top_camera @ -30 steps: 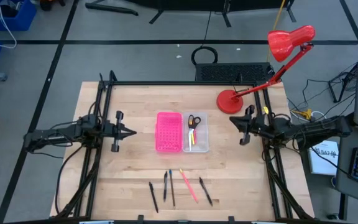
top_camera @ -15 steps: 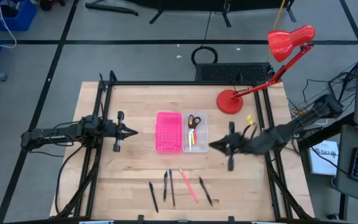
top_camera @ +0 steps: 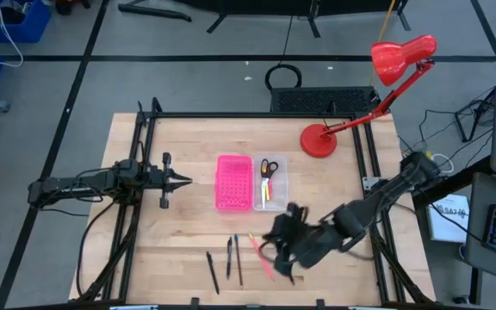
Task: Pick & place school supplies into a supply box
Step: Put the right transparent black pen into the supply box
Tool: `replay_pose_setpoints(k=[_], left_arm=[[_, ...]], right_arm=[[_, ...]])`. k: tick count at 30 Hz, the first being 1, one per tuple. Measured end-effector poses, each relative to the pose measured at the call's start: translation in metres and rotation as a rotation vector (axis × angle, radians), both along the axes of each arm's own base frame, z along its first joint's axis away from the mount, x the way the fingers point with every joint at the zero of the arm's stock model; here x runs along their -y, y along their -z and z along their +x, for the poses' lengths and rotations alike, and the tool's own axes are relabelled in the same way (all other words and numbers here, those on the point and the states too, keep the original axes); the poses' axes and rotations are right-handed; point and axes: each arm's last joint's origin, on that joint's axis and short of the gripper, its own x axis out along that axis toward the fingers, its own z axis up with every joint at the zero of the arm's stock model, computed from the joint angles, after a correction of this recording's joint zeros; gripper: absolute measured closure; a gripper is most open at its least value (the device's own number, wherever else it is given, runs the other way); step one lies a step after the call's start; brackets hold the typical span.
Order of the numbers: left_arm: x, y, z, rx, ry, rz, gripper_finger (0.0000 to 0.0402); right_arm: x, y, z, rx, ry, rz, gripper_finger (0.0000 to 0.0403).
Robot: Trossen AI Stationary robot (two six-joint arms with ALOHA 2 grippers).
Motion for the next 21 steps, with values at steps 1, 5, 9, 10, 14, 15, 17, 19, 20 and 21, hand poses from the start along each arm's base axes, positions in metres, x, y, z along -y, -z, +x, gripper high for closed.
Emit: replay_pose_setpoints(k=[1,5,9,10,14,15,17,19,20,21], left_arm=[[0.0,0.0,0.0,-0.001,-0.006,-0.006,0.0361],[-0.001,0.0,0.0,-0.004,-0.02,-0.012,0.036],[-0.001,0.0,0.0,-0.004,-0.023,-0.027,0.036],[-0.001,0.0,0.0,-0.003,-0.023,-0.026,0.036],[-0.001,-0.002,0.0,0.022,-0.022,-0.029,0.036],[-0.001,-0.003,0.0,0.028,-0.022,-0.03,0.036],[-0.001,-0.003,0.0,0.031,-0.022,-0.029,0.036],[-0.001,-0.003,0.0,0.031,-0.022,-0.028,0.036],[-0.001,-0.003,0.0,0.032,-0.022,-0.028,0.036],[-0.001,-0.003,0.0,0.032,-0.022,-0.027,0.036]], right_arm=[[-0.006,0.005,0.006,-0.047,-0.006,0.042,0.0403],[-0.034,0.038,0.017,-0.323,-0.029,0.206,0.0403],[-0.057,0.076,0.018,-0.536,0.079,0.349,0.0403],[-0.06,0.085,0.016,-0.569,0.105,0.329,0.0403],[-0.056,0.112,0.009,-0.663,0.299,0.176,0.04],[-0.055,0.115,0.008,-0.673,0.319,0.164,0.0396],[-0.057,0.119,0.01,-0.671,0.34,0.173,0.0379],[-0.056,0.119,0.011,-0.676,0.375,0.204,0.0355],[-0.055,0.118,0.012,-0.684,0.376,0.228,0.0341],[-0.054,0.118,0.014,-0.694,0.373,0.255,0.0326]])
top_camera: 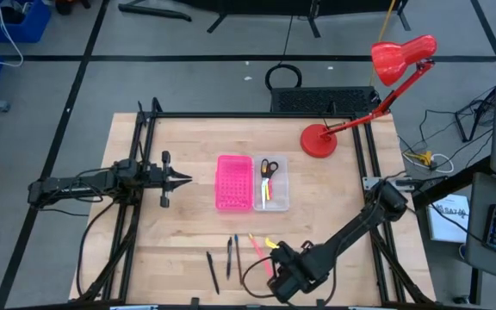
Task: Pick & place school supplies into a supply box
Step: Put the right transparent black pen into the supply box
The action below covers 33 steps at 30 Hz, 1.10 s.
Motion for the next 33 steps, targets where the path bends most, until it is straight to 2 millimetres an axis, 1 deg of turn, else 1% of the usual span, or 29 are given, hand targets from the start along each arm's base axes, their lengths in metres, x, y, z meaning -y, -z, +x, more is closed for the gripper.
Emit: replay_pose_setpoints(k=[4,7,10,13,19,23,27,31,33], left_arm=[[0.0,0.0,0.0,0.0,0.001,0.014,0.036],[0.0,0.0,0.0,0.0,0.002,0.03,0.036],[0.0,0.0,0.0,0.0,0.003,0.05,0.036],[0.0,0.0,0.0,0.001,0.003,0.051,0.036],[0.0,-0.001,0.0,0.007,0.003,0.052,0.036],[0.0,-0.001,0.0,0.01,0.003,0.053,0.036],[0.0,-0.001,0.0,0.009,0.003,0.049,0.036],[0.0,-0.001,0.0,0.008,0.002,0.03,0.036],[0.0,-0.001,0.0,0.005,0.002,0.027,0.036]], right_arm=[[0.001,0.0,0.01,0.043,0.043,0.059,0.027],[0.001,-0.001,0.011,0.096,0.068,0.023,0.0248],[-0.003,0.006,0.011,0.105,0.066,-0.01,0.0244],[-0.007,0.019,0.012,0.074,0.055,-0.027,0.0246],[-0.013,0.052,0.015,-0.055,0.059,0.023,0.0247],[-0.016,0.071,0.018,-0.101,0.036,0.012,0.0248],[-0.014,0.091,0.016,-0.203,-0.012,-0.001,0.0248],[-0.011,0.094,0.016,-0.238,-0.01,-0.001,0.0248],[-0.01,0.087,0.018,-0.206,-0.007,0.003,0.0248]])
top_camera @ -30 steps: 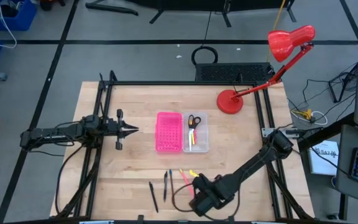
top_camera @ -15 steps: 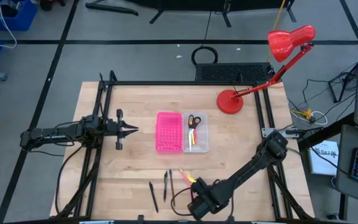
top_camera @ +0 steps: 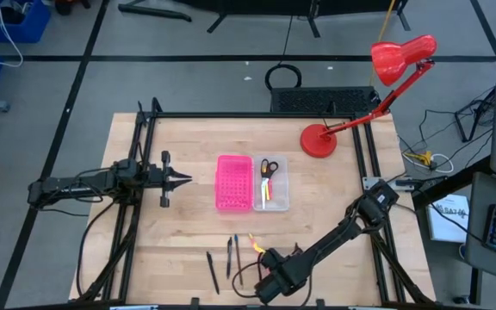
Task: Pick & place school supplies into a supply box
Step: Put the right transparent black pen into the supply box
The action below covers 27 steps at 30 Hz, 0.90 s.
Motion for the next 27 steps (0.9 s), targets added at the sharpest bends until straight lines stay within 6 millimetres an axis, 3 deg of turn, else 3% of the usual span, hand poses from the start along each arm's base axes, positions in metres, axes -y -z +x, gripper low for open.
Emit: replay_pose_setpoints(k=[4,9,11,17,21,27], left_arm=[[0.0,0.001,0.0,-0.006,0.0,-0.008,0.036],[0.0,0.002,0.0,-0.015,-0.001,-0.013,0.036],[0.0,0.002,0.0,-0.019,0.0,-0.004,0.036],[0.0,0.002,0.0,-0.021,0.001,0.017,0.036],[0.0,0.001,0.0,-0.012,0.001,0.02,0.036],[0.0,0.0,0.0,-0.001,0.001,0.027,0.036]], right_arm=[[0.004,-0.027,-0.003,0.101,0.025,-0.045,0.0255],[0.015,-0.085,-0.019,0.189,0.186,-0.054,0.0277],[0.013,-0.093,-0.027,0.179,0.227,-0.051,0.0282],[0.007,-0.086,-0.037,0.114,0.323,-0.048,0.0284],[0.008,-0.049,-0.034,0.005,0.357,-0.034,0.0284],[0.01,-0.015,-0.03,-0.052,0.375,0.05,0.0284]])
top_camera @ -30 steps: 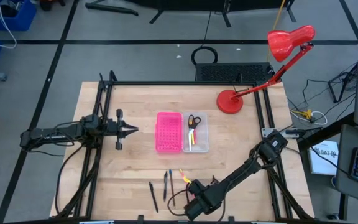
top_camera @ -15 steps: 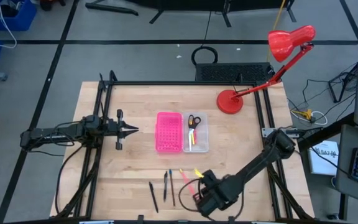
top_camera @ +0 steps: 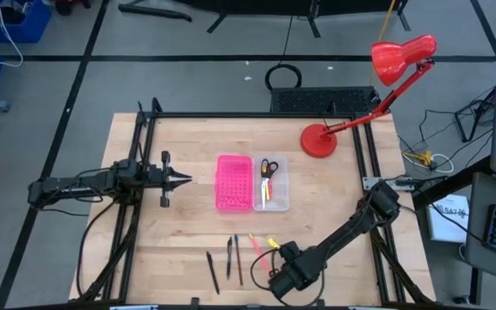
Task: Pick & place school supplies into a supply box
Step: Put the right transparent black pen into the supply box
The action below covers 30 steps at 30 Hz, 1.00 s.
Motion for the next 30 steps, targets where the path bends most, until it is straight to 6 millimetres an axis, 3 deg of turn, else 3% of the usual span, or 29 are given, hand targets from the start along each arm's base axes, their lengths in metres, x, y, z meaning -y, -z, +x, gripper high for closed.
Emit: replay_pose_setpoints(k=[5,12,15,30], left_arm=[[0.0,-0.001,0.0,0.008,0.001,0.009,0.036],[0.0,-0.002,0.0,0.022,0.002,0.039,0.036],[0.0,-0.003,0.0,0.033,0.002,0.043,0.036],[0.0,-0.002,0.0,0.015,0.001,0.032,0.036]], right_arm=[[0.008,0.023,-0.015,-0.123,-0.06,0.054,0.0284],[0.012,0.043,-0.032,-0.148,-0.319,0.102,0.0284],[0.013,0.045,-0.032,-0.128,-0.392,0.104,0.0284],[0.018,0.044,-0.03,-0.087,-0.389,0.018,0.0284]])
